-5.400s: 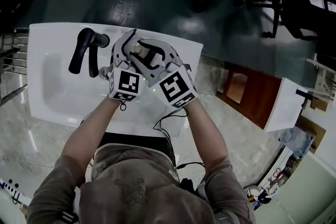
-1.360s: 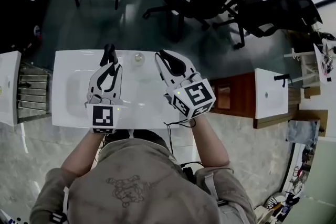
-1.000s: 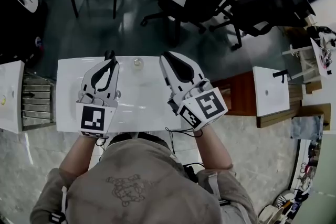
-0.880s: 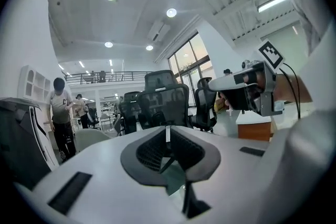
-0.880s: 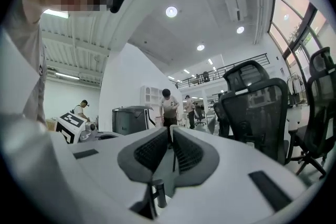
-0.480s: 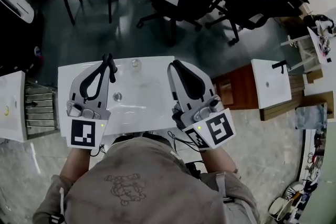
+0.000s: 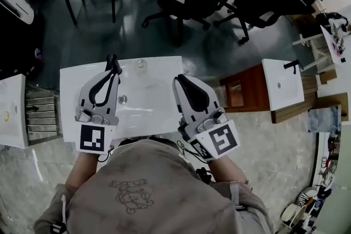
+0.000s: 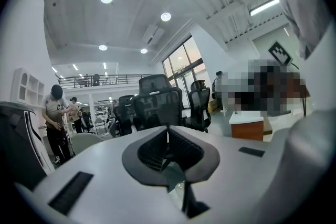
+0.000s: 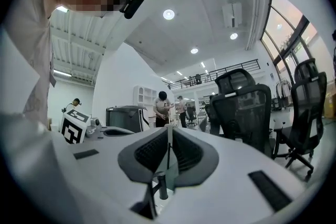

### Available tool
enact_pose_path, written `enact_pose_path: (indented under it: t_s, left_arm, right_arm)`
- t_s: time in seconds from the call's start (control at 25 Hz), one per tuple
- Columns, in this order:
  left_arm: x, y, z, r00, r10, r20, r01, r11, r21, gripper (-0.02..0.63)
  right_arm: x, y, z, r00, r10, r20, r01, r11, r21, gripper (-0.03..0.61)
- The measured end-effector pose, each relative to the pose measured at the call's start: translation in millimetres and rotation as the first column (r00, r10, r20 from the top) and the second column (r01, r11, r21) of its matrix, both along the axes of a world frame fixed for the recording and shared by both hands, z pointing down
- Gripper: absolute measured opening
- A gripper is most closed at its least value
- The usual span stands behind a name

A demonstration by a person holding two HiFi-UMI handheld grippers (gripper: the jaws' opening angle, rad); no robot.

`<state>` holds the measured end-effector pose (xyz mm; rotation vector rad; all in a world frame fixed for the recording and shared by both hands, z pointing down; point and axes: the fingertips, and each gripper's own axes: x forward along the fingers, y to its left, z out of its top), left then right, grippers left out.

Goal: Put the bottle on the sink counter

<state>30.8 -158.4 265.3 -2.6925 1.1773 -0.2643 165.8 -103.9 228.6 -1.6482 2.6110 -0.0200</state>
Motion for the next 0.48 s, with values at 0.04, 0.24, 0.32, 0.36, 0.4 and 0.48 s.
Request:
enact_pose_path:
  t_s: [0.04,0.24,0.32,0.36,0.4,0.48]
  left_arm:
    - [1.0,0.8,6.1,1.000,-0.001,0.009,0.001,1.000,-0.008,0.025]
    - [3.4,1.2,18.2,1.000,0.002,-0.018,-0.003,0.998,-0.056,0.025]
    - [3.6,1.3,19.9,1.000,0.003,-0.019,-0.004,0.998,-0.064,0.025]
    - [3.6,1.4,20.9,1.000,0.004,-0.024,-0.005,0.997,-0.072,0.025]
    - [3.6,1.6,21.7,0.999,0.004,-0.032,-0.007,0.996,-0.085,0.025]
    - [3.6,2.0,22.8,0.999,0.006,-0.044,-0.010,0.995,-0.101,0.025]
  right_arm:
    - [-1.2,0.1,3.7,1.000,-0.003,0.005,0.003,1.000,-0.011,0.045]
    - [-6.1,-1.2,14.4,1.000,-0.012,-0.029,0.011,0.999,-0.036,0.041]
    - [-7.0,-1.9,17.1,0.999,-0.013,-0.034,0.012,0.999,-0.040,0.042]
    - [-7.4,-2.2,18.4,0.999,-0.013,-0.035,0.012,0.999,-0.044,0.042]
    - [-7.8,-2.4,19.6,0.999,-0.014,-0.039,0.012,0.999,-0.048,0.042]
    - [-9.3,-2.6,21.2,0.999,-0.016,-0.047,0.014,0.998,-0.055,0.041]
